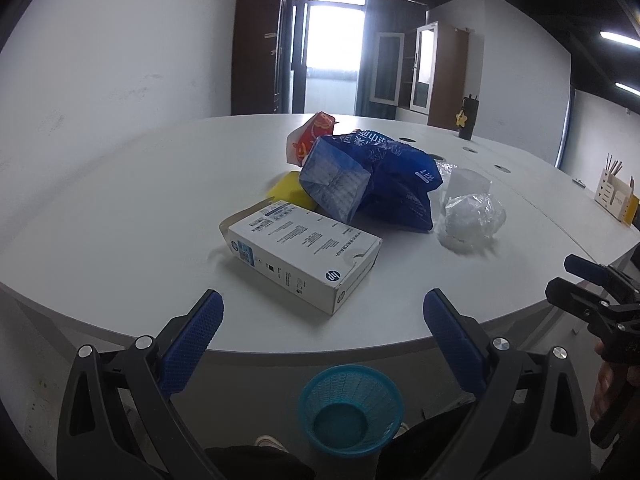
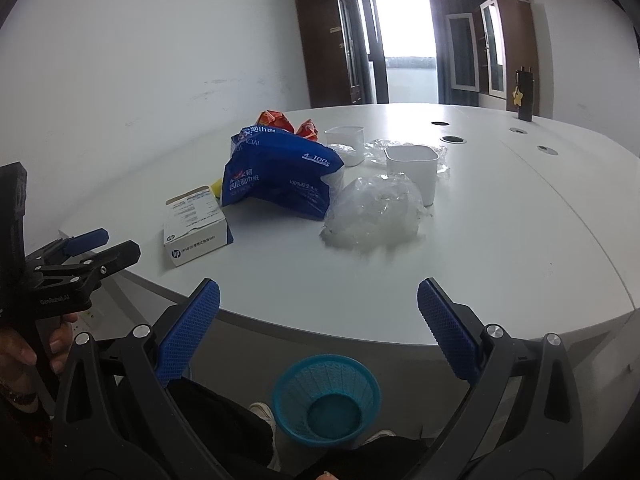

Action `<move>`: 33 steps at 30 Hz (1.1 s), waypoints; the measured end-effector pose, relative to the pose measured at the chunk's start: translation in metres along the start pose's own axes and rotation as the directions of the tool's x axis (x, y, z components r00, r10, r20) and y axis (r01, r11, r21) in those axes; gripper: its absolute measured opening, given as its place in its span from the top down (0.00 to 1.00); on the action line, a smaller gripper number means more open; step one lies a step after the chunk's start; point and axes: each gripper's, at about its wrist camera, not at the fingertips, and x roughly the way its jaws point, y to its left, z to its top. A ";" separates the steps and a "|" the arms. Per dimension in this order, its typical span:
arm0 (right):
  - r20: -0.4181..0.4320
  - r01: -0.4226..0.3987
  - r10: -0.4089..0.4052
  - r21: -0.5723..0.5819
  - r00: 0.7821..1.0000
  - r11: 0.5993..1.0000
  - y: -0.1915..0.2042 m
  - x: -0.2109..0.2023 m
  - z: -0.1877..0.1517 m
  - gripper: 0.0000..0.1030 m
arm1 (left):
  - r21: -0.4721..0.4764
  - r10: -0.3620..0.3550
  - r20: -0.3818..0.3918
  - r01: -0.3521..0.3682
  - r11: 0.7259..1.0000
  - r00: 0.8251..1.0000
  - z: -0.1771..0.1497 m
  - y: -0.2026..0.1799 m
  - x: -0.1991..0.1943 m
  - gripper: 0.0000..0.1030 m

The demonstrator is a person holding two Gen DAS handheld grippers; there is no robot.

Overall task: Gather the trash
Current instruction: 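Move both tools toward the trash pile on the table, then grasp the clear plastic bag with the right gripper while the left gripper grasps the white HP box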

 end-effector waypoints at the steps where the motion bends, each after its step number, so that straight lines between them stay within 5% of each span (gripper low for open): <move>1: -0.006 0.007 -0.007 -0.001 1.000 1.000 -0.001 0.002 0.001 0.08 | -0.002 0.006 -0.006 -0.006 1.000 1.000 0.002 0.000 0.002 0.05; 9: -0.047 -0.014 0.013 -0.027 0.999 1.000 -0.016 0.033 0.035 0.08 | -0.082 0.028 -0.068 -0.033 0.996 0.997 0.031 0.013 0.028 0.05; 19: -0.123 0.011 -0.014 -0.021 0.992 1.000 -0.049 0.072 0.065 0.08 | -0.166 0.045 -0.225 -0.084 0.983 0.973 0.059 0.039 0.081 0.05; 26: -0.179 0.021 -0.027 -0.034 0.983 0.999 -0.061 0.100 0.083 0.10 | -0.202 0.053 -0.343 -0.129 0.971 0.938 0.081 0.052 0.117 0.05; 33: -0.241 -0.042 0.039 -0.011 0.970 0.999 -0.067 0.119 0.088 0.19 | -0.240 0.044 -0.474 -0.177 0.955 0.880 0.088 0.059 0.144 0.05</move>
